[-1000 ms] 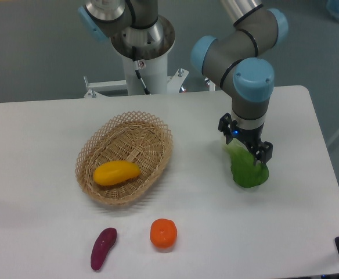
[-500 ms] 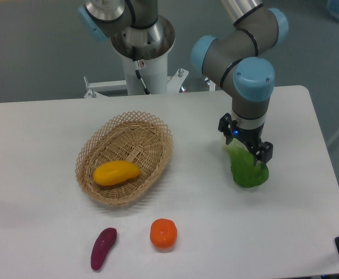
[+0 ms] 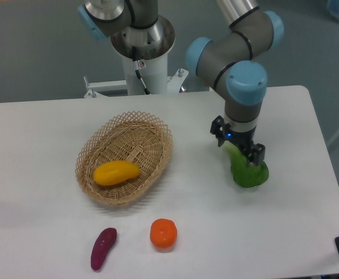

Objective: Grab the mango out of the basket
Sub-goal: 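Move the open gripper over the wicker basket above the yellow mango, then lower the gripper onto the yellow mango and close around it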

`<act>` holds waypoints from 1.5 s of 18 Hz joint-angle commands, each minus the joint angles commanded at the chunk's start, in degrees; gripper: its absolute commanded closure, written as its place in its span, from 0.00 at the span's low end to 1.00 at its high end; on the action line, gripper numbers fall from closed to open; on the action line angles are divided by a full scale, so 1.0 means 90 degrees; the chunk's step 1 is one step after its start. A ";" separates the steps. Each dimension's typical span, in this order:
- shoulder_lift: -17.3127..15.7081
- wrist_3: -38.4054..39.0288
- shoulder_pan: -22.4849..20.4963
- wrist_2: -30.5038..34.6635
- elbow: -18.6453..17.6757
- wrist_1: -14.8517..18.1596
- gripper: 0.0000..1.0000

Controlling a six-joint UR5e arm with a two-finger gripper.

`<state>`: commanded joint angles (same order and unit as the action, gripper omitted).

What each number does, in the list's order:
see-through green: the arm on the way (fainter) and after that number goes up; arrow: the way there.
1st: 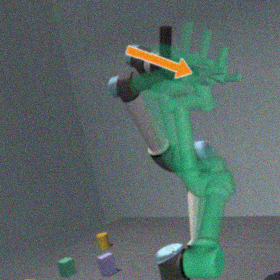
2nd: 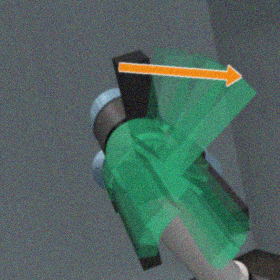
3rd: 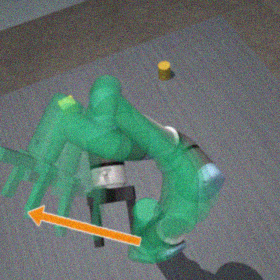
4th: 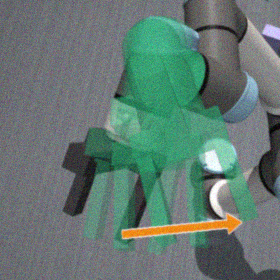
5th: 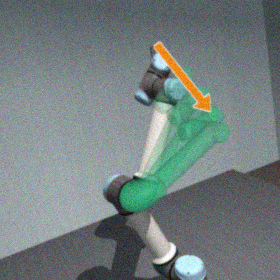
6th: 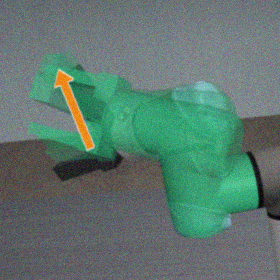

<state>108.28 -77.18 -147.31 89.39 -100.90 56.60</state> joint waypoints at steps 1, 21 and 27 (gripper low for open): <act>0.0010 0.0068 0.0068 -0.0088 0.0000 0.0000 0.00; -0.0225 0.1495 0.2011 -0.0831 -0.0508 -0.0068 0.00; -0.0215 0.1514 0.2451 -0.0821 -0.0781 -0.0097 0.00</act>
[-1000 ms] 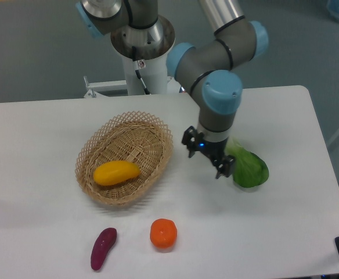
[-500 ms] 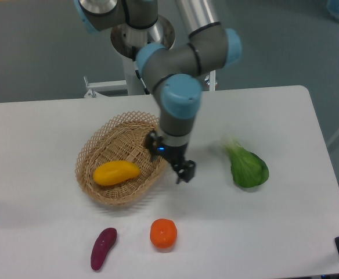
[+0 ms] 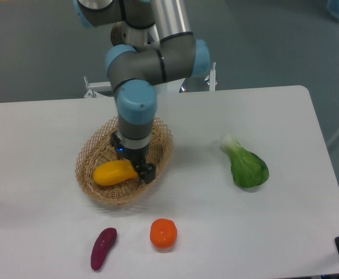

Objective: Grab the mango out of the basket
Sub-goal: 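Lower the gripper onto the yellow mango and close around it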

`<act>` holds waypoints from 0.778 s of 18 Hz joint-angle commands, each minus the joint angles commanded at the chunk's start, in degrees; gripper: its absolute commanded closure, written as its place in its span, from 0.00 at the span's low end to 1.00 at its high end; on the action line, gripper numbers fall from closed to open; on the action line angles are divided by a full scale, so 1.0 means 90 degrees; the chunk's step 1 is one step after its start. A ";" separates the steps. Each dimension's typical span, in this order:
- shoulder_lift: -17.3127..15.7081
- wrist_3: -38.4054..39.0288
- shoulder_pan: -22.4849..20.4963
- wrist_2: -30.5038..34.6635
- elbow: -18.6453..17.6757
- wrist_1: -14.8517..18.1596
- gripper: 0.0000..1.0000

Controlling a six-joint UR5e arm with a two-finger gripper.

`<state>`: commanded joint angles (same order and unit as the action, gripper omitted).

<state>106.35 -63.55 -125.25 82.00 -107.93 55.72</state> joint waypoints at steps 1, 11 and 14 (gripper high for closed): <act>0.0048 0.0029 0.0020 0.0010 -0.0039 -0.0010 0.00; 0.0420 0.0254 0.0196 0.0039 0.0039 -0.0068 0.00; 0.0556 0.0526 0.0245 0.0039 0.0068 -0.0098 0.00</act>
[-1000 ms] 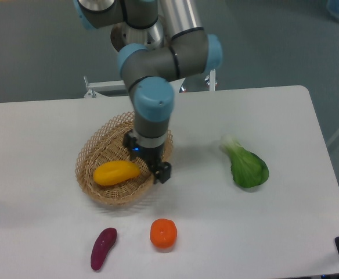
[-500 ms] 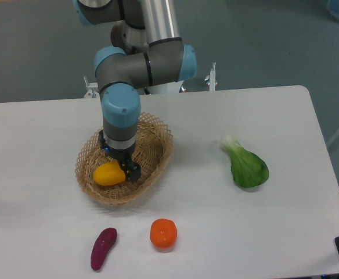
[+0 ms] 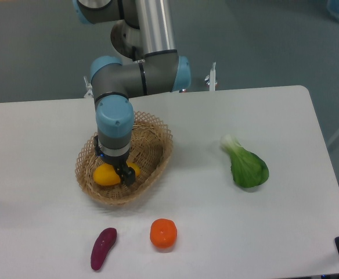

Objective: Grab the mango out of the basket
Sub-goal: 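Lower the gripper onto the yellow mango and close around it, then lift the yellow mango out of the basket toward the bok choy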

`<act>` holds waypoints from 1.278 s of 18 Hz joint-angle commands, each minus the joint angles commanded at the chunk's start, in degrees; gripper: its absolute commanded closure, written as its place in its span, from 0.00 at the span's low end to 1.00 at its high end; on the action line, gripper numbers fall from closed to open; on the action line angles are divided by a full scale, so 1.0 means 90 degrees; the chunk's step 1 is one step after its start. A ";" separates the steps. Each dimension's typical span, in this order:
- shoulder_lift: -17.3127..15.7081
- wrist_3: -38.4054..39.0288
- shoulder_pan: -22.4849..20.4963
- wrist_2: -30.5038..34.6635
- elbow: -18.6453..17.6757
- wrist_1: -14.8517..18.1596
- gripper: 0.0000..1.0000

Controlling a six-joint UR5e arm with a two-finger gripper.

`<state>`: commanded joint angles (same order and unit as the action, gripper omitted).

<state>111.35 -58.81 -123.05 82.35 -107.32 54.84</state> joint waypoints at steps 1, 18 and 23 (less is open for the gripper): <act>0.0049 0.0049 0.0010 0.0000 0.0020 0.0000 0.00; -0.0292 0.0128 0.0000 0.0068 0.0108 -0.0020 0.68; -0.0614 0.0050 -0.0536 0.0010 0.0254 0.0039 0.68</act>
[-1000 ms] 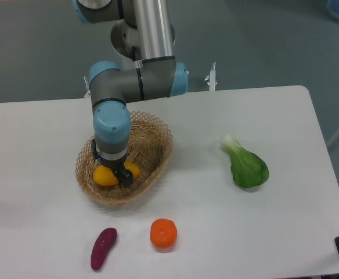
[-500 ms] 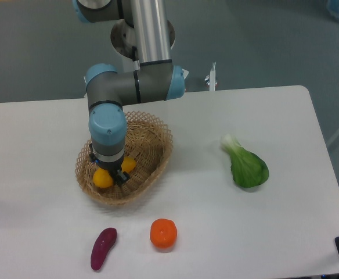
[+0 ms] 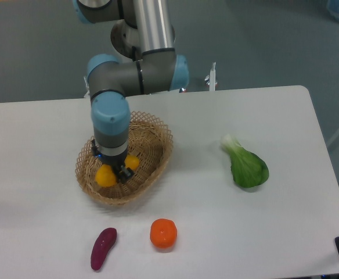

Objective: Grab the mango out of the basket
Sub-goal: 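Lift the yellow mango out of the basket toward the bok choy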

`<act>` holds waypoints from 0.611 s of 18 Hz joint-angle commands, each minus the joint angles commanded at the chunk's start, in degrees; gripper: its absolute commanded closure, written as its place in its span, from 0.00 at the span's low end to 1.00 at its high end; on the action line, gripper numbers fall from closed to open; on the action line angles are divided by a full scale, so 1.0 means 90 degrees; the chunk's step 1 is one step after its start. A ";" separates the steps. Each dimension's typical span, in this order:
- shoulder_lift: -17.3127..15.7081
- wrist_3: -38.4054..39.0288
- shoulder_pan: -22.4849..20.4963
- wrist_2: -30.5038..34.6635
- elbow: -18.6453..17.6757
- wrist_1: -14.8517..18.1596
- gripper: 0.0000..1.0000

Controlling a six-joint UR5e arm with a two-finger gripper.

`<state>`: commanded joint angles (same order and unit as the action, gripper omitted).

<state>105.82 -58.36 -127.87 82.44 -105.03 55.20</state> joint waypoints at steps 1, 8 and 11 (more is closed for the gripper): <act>-0.0010 0.0000 -0.0204 0.0000 0.0087 0.0010 0.68; -0.0010 0.0010 -0.1016 0.0000 0.0547 0.0039 0.66; -0.0010 0.0000 -0.1279 0.0039 0.0722 0.0194 0.66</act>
<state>105.73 -58.36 -139.39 82.79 -98.53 56.94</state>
